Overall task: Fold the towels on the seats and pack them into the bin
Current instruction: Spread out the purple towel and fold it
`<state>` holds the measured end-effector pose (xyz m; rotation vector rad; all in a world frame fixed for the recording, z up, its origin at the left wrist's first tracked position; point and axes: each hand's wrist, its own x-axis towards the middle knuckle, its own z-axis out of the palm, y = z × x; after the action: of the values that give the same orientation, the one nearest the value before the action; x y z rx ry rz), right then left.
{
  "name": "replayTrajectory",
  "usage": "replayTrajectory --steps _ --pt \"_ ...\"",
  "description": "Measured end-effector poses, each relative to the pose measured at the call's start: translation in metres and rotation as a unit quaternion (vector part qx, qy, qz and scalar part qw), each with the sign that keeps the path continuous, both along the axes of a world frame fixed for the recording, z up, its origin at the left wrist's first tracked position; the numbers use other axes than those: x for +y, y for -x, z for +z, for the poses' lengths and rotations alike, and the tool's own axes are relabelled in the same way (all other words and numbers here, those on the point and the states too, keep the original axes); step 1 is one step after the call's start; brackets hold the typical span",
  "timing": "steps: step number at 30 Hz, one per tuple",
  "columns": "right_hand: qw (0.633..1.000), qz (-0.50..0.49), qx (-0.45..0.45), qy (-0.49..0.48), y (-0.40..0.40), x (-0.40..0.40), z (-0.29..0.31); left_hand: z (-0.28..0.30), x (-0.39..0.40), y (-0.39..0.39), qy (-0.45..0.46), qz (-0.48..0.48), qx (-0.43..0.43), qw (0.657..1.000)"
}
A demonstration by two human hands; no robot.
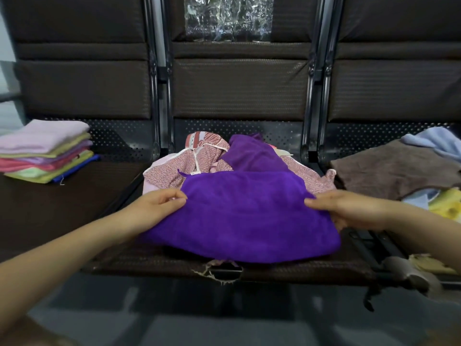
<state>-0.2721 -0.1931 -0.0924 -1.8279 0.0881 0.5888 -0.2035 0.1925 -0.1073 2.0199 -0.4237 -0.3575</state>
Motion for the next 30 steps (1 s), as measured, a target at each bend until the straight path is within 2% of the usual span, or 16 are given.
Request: replayTrajectory --steps 2,4,6,10,12,15,20,24,26,28,30 --pt "0.995 -0.079 -0.063 -0.01 -0.016 0.0 0.014 0.007 -0.002 -0.025 -0.067 0.041 -0.117 0.99" --pt "0.985 -0.115 -0.122 0.035 -0.034 -0.003 0.021 0.016 -0.011 -0.045 -0.124 0.074 -0.211 0.967" --pt "0.975 -0.12 -0.156 0.104 -0.053 -0.002 0.022 0.021 -0.022 -0.066 -0.166 0.094 -0.258 0.947" --pt "0.959 -0.129 -0.138 0.21 -0.086 0.0 0.004 0.013 -0.04 -0.106 -0.289 0.108 -0.313 0.898" --pt "0.951 -0.136 -0.12 0.249 -0.096 0.001 -0.004 -0.002 -0.044 -0.12 -0.336 0.103 -0.262 0.899" --pt "0.953 -0.155 -0.068 0.251 -0.104 0.001 -0.008 -0.023 -0.046 -0.13 -0.387 0.079 -0.169 0.903" --pt "0.964 -0.214 0.029 0.155 -0.096 0.0 -0.004 -0.027 -0.044 -0.129 -0.265 0.167 -0.161 0.936" --pt "0.977 -0.152 0.13 0.071 -0.079 -0.004 -0.012 -0.025 -0.034 -0.108 -0.234 0.226 -0.158 0.932" --pt "0.979 -0.155 0.128 0.044 -0.071 0.0 -0.019 -0.025 -0.03 -0.099 -0.2 0.222 -0.078 0.951" --pt "0.978 -0.19 0.085 0.01 -0.067 0.002 -0.024 -0.024 -0.029 -0.088 -0.188 0.211 0.001 0.959" --pt "0.971 -0.231 0.035 -0.048 -0.067 0.006 -0.021 -0.024 -0.026 -0.083 -0.174 0.201 0.034 0.963"
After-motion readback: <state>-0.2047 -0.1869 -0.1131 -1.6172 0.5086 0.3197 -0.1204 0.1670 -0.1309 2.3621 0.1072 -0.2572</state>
